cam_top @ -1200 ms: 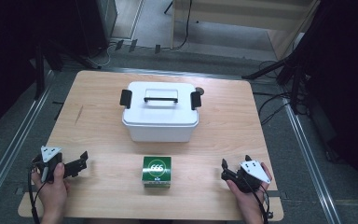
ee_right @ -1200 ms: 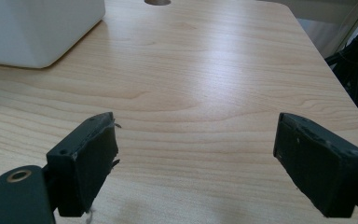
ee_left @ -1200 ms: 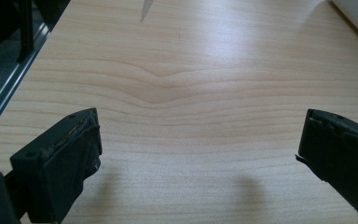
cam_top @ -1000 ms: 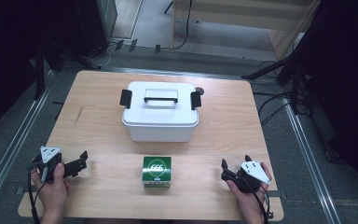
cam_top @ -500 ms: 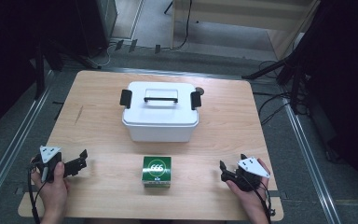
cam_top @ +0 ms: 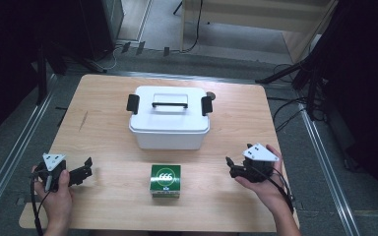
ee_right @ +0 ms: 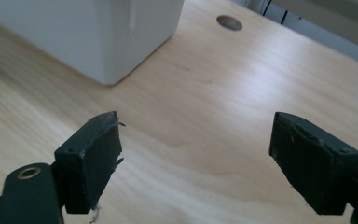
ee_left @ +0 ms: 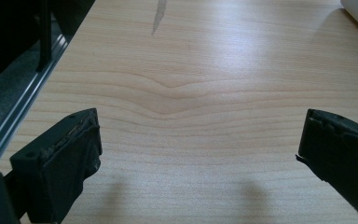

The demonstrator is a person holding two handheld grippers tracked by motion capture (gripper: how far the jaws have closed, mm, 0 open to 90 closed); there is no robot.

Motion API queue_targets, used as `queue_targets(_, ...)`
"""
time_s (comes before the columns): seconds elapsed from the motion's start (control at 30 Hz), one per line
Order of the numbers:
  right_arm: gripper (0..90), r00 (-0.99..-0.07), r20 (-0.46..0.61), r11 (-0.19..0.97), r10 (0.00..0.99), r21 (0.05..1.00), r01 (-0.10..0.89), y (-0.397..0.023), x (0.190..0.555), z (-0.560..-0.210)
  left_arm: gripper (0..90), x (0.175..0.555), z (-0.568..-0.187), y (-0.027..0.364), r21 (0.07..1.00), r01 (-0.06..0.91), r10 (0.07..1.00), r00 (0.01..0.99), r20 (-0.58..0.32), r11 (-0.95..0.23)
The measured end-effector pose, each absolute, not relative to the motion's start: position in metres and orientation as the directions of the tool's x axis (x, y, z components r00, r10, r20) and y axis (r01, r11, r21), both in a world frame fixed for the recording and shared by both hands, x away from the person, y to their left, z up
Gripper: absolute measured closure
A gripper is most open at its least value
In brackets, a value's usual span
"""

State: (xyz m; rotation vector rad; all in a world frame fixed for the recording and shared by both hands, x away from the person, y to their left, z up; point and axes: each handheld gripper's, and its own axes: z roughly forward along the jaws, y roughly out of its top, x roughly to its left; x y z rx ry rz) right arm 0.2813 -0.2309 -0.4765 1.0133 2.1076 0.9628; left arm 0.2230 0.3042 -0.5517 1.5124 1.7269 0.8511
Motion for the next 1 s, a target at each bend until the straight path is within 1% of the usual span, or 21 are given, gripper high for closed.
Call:
queue_targets(0.1,17.7,-0.553,-0.203,0.461,0.808,0.803,0.377,-0.231,0.296,-0.462,0.0,0.223,-0.552,0.305,0.828,0.549,0.993,-0.095,-0.075,0.115)
queue_targets(0.13,17.9,-0.555,-0.213,0.472,0.804,0.797,0.378,-0.230,0.301,-0.457,0.0,0.223,-0.552,0.305,0.827,0.551,0.993,-0.094,-0.075,0.115)
queue_targets(0.17,18.8,-0.556,-0.246,0.501,0.794,0.783,0.368,-0.230,0.311,-0.448,0.0,0.223,-0.552,0.305,0.826,0.551,0.993,-0.097,-0.074,0.115)
queue_targets(0.2,18.8,-0.556,-0.246,0.501,0.794,0.783,0.368,-0.230,0.311,-0.448,0.0,0.223,-0.552,0.305,0.826,0.551,0.993,-0.097,-0.074,0.115)
queue_targets(0.23,22.7,-0.554,-0.284,0.537,0.782,0.758,0.369,-0.229,0.320,-0.440,0.0,0.223,-0.552,0.305,0.827,0.551,0.993,-0.097,-0.073,0.114)
queue_targets(0.37,23.9,-0.581,-0.279,0.547,0.765,0.757,0.356,-0.225,0.330,-0.425,0.0,0.224,-0.552,0.304,0.828,0.550,0.993,-0.098,-0.069,0.112)
queue_targets(0.5,26.8,-0.636,-0.309,0.610,0.708,0.721,0.329,-0.216,0.339,-0.407,0.0,0.224,-0.552,0.305,0.825,0.552,0.992,-0.098,-0.077,0.118)
queue_targets(0.53,30.3,-0.683,-0.297,0.647,0.668,0.685,0.335,-0.215,0.345,-0.401,0.0,0.224,-0.552,0.305,0.825,0.553,0.992,-0.097,-0.078,0.119)
queue_targets(0.57,30.3,-0.683,-0.297,0.647,0.668,0.685,0.335,-0.215,0.345,-0.401,0.0,0.224,-0.552,0.305,0.825,0.552,0.992,-0.099,-0.078,0.120)
queue_targets(0.63,31.5,-0.724,-0.284,0.685,0.629,0.643,0.343,-0.213,0.351,-0.398,0.0,0.224,-0.552,0.305,0.826,0.551,0.992,-0.097,-0.079,0.119)
queue_targets(0.7,32.8,-0.750,-0.296,0.726,0.591,0.600,0.335,-0.212,0.357,-0.395,0.0,0.224,-0.552,0.305,0.826,0.551,0.992,-0.096,-0.080,0.119)
queue_targets(0.83,41.9,-0.801,-0.252,0.772,0.544,0.524,0.360,-0.210,0.371,-0.383,0.0,0.224,-0.552,0.305,0.826,0.551,0.992,-0.096,-0.080,0.120)
queue_targets(0.87,42.5,-0.812,-0.232,0.782,0.536,0.499,0.373,-0.209,0.374,-0.381,0.0,0.224,-0.552,0.305,0.825,0.552,0.992,-0.095,-0.080,0.120)
queue_targets(0.93,42.7,-0.825,-0.234,0.812,0.514,0.443,0.380,-0.206,0.379,-0.377,0.0,0.224,-0.552,0.306,0.825,0.552,0.992,-0.095,-0.081,0.120)
queue_targets(0.97,45.9,-0.827,-0.229,0.823,0.513,0.404,0.399,-0.203,0.384,-0.375,0.0,0.224,-0.552,0.306,0.825,0.552,0.992,-0.094,-0.082,0.121)
queue_targets(1.0,50.5,-0.836,-0.211,0.828,0.506,0.389,0.403,-0.201,0.386,-0.373,0.0,0.224,-0.552,0.306,0.825,0.552,0.992,-0.094,-0.083,0.121)
